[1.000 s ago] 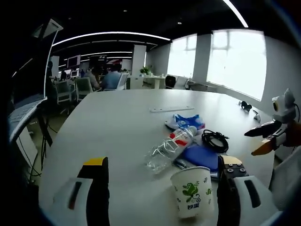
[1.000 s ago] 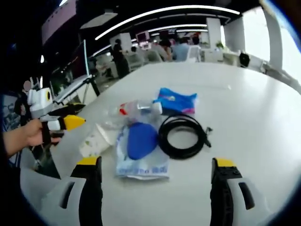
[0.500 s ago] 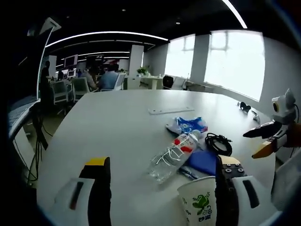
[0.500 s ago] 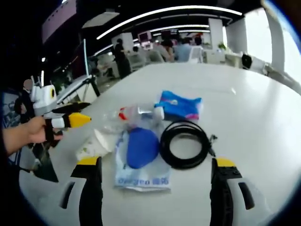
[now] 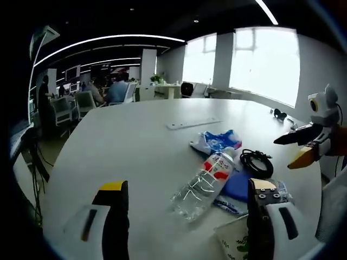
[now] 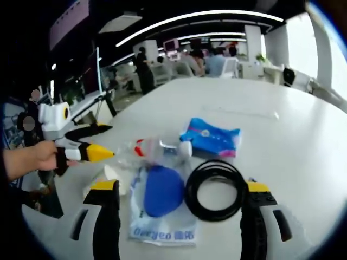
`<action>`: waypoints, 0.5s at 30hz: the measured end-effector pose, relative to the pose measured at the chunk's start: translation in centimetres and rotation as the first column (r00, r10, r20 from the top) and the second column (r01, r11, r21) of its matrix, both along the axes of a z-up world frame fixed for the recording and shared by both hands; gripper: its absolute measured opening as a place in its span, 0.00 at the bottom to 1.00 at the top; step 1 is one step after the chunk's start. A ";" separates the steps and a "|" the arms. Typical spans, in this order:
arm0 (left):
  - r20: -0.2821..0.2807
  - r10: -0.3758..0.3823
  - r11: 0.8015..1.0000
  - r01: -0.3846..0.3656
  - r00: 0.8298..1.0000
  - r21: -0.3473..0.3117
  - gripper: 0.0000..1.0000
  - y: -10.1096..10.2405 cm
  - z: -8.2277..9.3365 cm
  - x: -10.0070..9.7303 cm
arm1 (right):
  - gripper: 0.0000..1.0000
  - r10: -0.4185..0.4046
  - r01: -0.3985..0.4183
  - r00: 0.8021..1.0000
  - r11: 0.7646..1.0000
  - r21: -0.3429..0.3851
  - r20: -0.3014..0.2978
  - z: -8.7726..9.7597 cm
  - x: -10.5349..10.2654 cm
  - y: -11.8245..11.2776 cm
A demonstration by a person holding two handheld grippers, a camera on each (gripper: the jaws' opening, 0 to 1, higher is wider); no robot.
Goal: Arrange the tabletop items into an orderly group along one side of the table until the central work area is clear of visible clutter.
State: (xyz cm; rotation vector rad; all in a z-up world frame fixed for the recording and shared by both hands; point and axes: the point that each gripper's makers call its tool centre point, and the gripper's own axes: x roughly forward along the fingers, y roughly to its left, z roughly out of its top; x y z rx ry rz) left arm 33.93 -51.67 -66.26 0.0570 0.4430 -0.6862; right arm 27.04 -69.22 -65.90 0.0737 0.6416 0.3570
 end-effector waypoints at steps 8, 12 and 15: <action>-0.015 -0.018 1.000 0.018 1.000 0.005 0.89 -0.4 -0.9 0.3 | 0.91 0.023 -0.023 1.000 1.000 -0.011 0.006 0.0 1.5 0.7; -0.024 -0.021 1.000 0.021 0.999 0.004 0.87 -0.6 -1.3 0.3 | 0.90 0.036 -0.036 0.999 0.999 -0.017 -0.001 -0.4 1.9 1.1; -0.027 -0.029 1.000 0.029 0.999 0.012 0.86 -0.8 -1.6 0.4 | 0.90 0.046 -0.046 0.999 0.999 -0.016 -0.006 -0.7 2.2 1.5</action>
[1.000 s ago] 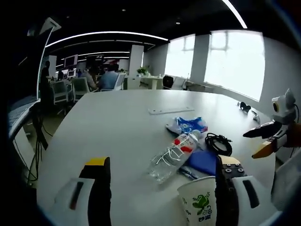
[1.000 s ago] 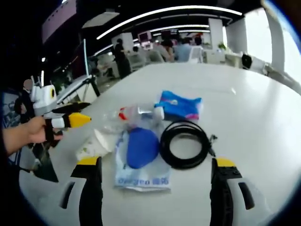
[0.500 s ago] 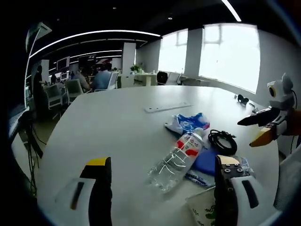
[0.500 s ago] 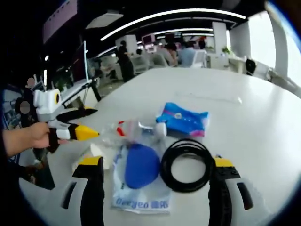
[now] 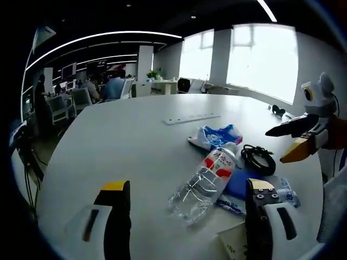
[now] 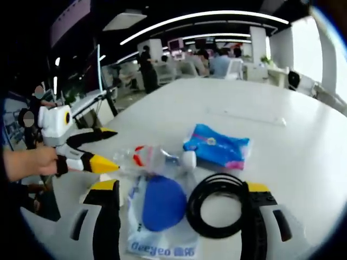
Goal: Arrange the tabletop items into an orderly group along one side of the table until the central work area is clear of visible clutter.
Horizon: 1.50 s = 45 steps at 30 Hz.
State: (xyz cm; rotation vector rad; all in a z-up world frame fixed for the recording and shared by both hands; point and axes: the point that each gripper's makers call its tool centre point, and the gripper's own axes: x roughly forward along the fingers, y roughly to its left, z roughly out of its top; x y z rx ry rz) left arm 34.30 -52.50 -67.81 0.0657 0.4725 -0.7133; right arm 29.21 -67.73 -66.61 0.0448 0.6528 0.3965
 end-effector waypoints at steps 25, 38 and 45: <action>-0.058 -0.050 0.999 0.051 0.997 0.016 0.80 -1.6 -2.2 0.5 | 0.84 0.044 -0.044 0.999 0.999 -0.023 -0.007 -1.4 2.6 1.0; -0.066 -0.097 0.995 0.099 0.993 0.028 0.68 -2.2 -2.6 0.4 | 0.82 0.091 -0.091 0.996 0.994 -0.052 -0.012 -2.2 3.3 2.0; -0.068 -0.123 0.991 0.127 0.990 0.047 0.62 -2.5 -2.8 0.2 | 0.79 0.050 -0.050 0.999 0.998 0.031 -0.018 -1.9 4.2 2.3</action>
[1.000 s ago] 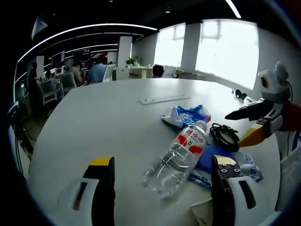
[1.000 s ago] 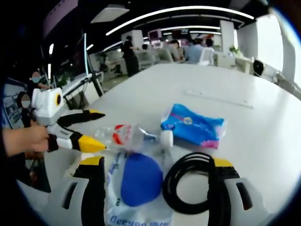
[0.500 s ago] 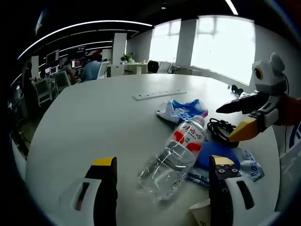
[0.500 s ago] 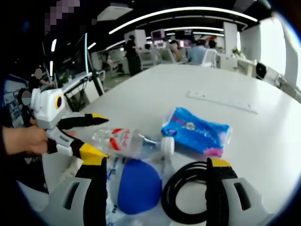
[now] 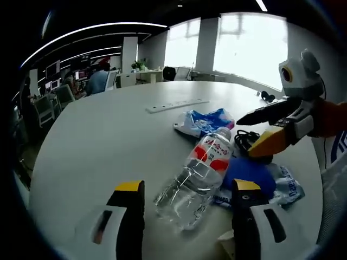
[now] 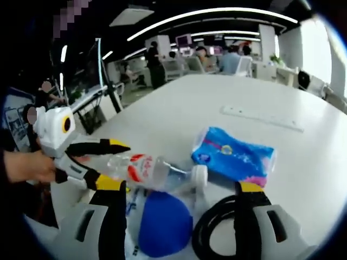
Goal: Arrange the tabletop items into an orderly group along one side of the table until the central work area is clear of visible clutter.
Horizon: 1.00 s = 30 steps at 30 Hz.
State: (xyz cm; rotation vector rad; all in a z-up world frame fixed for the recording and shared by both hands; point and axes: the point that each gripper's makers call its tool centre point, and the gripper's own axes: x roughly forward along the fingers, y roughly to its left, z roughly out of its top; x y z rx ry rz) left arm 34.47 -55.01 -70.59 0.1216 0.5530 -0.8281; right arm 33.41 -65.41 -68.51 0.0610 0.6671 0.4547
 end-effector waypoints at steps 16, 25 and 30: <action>0.006 -0.050 0.996 0.050 0.999 0.077 0.50 0.0 -0.6 -0.1 | 0.76 -0.080 0.091 0.994 0.984 0.154 -0.071 -0.6 0.6 1.4; 0.025 -0.083 0.983 0.078 0.996 0.167 0.46 0.2 -1.0 -0.3 | 0.73 -0.142 0.164 0.984 0.958 0.235 -0.105 -0.7 1.3 1.6; 0.021 -0.083 0.982 0.078 0.996 0.172 0.46 0.2 -1.1 -0.2 | 0.72 -0.162 0.191 0.979 0.943 0.273 -0.125 -0.7 1.8 1.9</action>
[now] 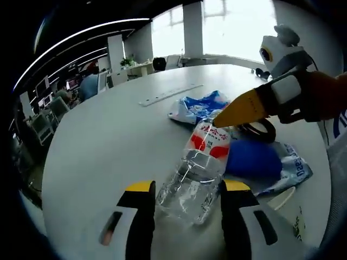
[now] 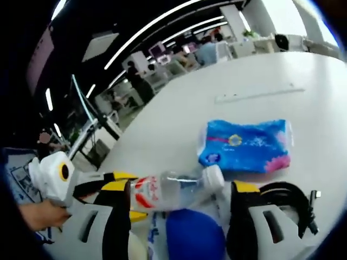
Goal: Arrange the tabletop items into an orderly group along one side of the table until the central work area is clear of visible clutter.
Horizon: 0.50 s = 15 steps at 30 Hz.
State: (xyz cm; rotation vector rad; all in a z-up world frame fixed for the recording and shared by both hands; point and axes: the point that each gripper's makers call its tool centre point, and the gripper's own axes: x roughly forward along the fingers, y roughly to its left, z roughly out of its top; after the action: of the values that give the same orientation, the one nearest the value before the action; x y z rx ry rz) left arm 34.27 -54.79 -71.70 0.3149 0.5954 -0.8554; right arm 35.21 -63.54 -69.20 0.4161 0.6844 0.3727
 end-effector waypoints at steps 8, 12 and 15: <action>-0.002 -0.011 1.000 0.011 1.000 0.017 0.46 0.0 -0.1 -0.1 | 0.70 -0.047 0.047 0.999 0.998 0.051 -0.007 -0.1 0.3 0.3; -0.001 -0.015 1.000 0.015 1.000 0.019 0.46 0.0 -0.1 -0.1 | 0.70 -0.060 0.061 0.998 0.996 0.062 -0.019 -0.4 0.2 0.5; 0.000 -0.019 0.999 0.019 1.000 0.026 0.46 0.0 -0.1 -0.2 | 0.69 -0.073 0.074 0.997 0.995 0.071 -0.021 -0.4 0.4 0.4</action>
State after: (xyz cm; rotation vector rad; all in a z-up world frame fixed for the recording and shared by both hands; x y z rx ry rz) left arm 34.09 -54.82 -71.81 0.3446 0.6040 -0.8661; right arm 35.56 -63.13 -69.61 0.5122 0.6730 0.3250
